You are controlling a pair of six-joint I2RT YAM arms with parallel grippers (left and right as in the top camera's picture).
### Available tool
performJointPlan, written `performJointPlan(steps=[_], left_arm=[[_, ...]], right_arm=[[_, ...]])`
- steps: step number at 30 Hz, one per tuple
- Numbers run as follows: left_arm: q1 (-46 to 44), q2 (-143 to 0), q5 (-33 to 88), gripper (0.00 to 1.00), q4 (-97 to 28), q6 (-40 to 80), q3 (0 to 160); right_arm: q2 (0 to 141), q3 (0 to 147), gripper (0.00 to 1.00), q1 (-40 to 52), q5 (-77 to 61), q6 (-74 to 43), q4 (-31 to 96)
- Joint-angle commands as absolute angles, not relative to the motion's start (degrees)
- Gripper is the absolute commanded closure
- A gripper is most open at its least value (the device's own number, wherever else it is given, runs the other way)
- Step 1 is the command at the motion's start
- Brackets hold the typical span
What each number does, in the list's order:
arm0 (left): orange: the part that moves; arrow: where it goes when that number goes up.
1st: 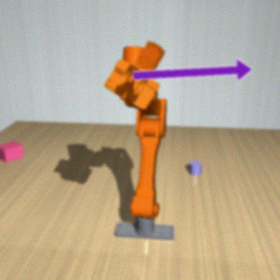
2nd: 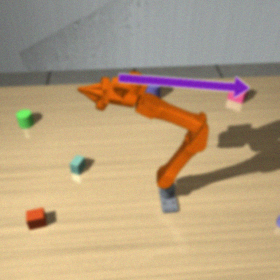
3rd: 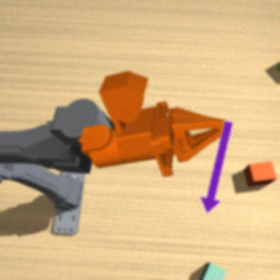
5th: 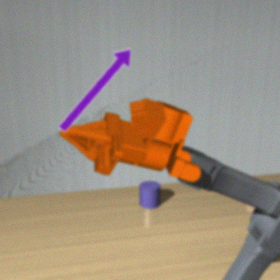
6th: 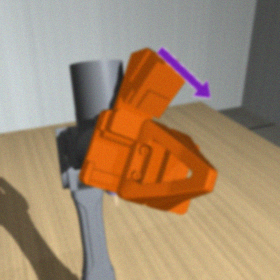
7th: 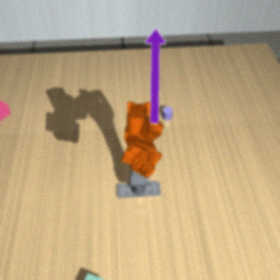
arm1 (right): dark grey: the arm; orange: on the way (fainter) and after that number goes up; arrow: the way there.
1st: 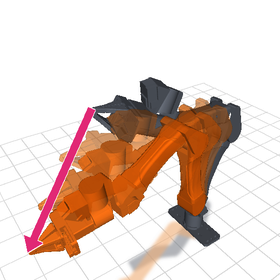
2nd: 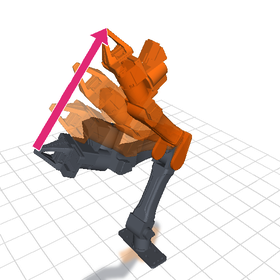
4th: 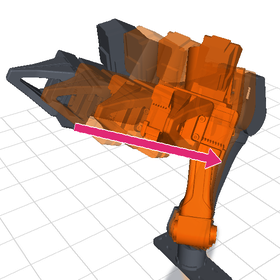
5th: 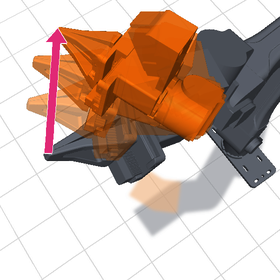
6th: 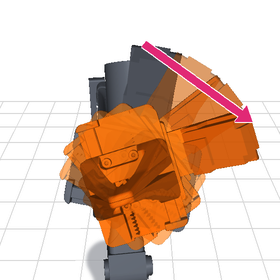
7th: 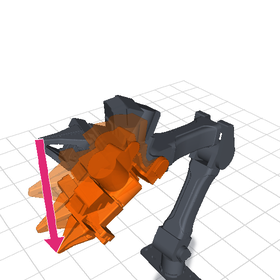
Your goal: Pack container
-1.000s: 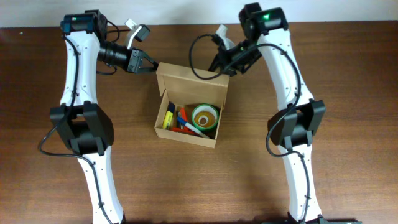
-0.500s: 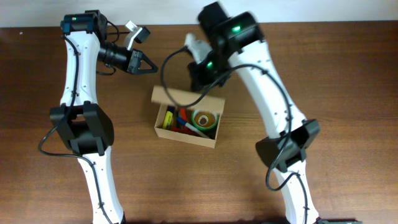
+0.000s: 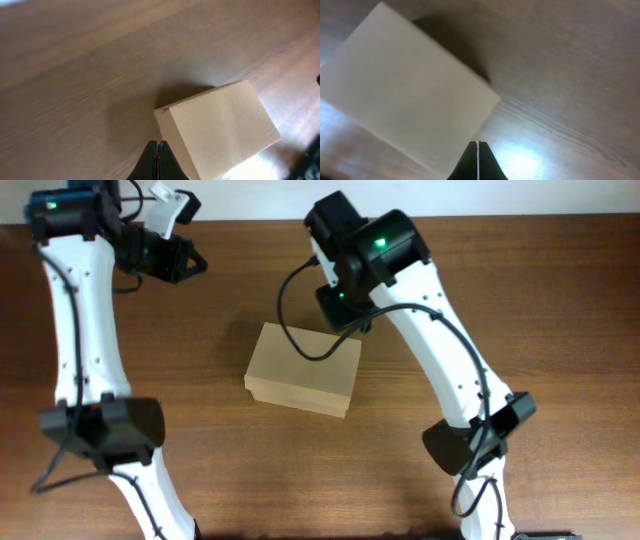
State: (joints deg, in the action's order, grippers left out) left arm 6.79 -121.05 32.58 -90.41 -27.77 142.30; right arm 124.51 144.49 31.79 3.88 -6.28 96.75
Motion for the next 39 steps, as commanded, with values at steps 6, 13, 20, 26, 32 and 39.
performJointPlan(steps=[6, 13, 20, 26, 32, 39], left_arm=[[0.6, -104.0, 14.3, 0.98, -86.3, -20.6, 138.5], [-12.2, -99.9, 10.2, 0.97, -73.9, -20.1, 107.2], [-12.6, -100.1, 10.2, 0.96, -72.6, -18.9, 98.9], [-12.6, -100.3, 14.2, 0.97, -70.5, -18.9, 90.4], [-12.6, -100.4, 15.5, 0.97, -68.4, -18.9, 85.0], [-12.6, -103.2, 17.4, 0.96, -65.6, -18.8, 79.5]], right_arm=[[108.0, 124.2, 0.95, 26.8, 6.1, -5.1, 96.7], [105.3, 115.0, 0.95, 26.9, 0.6, -5.1, 95.1], [113.3, 115.0, 0.95, 26.9, -12.0, -1.0, 93.6], [115.9, 115.0, 0.95, 27.0, -15.7, 2.6, 93.6], [120.3, 114.9, 0.95, 27.0, -17.8, 5.2, 94.3], [125.0, 114.8, 0.95, 27.0, -19.1, 6.9, 93.6]])
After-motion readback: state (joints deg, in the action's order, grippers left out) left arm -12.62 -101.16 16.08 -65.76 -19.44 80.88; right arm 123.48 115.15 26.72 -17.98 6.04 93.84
